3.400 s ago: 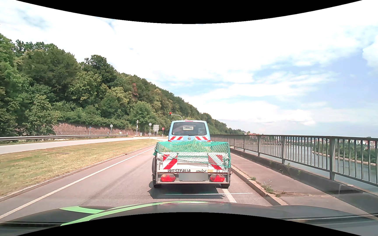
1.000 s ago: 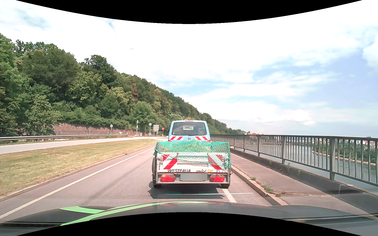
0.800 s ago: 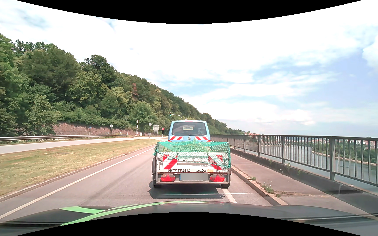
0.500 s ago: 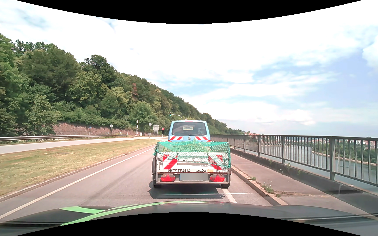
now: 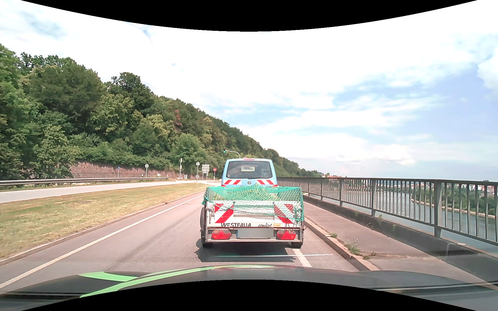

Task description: Follow the waypoints while adhering to traffic rules and regulations

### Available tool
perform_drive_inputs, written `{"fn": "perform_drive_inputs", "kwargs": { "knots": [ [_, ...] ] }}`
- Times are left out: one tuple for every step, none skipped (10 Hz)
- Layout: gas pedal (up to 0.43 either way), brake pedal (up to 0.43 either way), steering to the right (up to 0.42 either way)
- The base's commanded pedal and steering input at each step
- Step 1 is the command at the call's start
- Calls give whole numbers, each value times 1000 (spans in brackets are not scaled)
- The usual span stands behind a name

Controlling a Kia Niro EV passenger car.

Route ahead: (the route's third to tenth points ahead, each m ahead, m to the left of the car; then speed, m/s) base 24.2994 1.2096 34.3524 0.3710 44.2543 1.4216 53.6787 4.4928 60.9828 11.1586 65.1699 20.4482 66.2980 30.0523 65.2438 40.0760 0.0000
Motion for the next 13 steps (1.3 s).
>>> {"fn": "perform_drive_inputs", "kwargs": {
  "knots": [
    [0, 317, -3],
    [0, 317, -3],
    [0, 317, -3],
    [0, 317, -3],
    [0, 317, -3],
    [0, 317, -3],
    [0, 317, -3],
    [0, 317, -3],
    [0, 317, -3],
    [0, 317, -3],
    [0, 317, -3],
    [0, 317, -3],
    [0, 317, -3]
  ]
}}
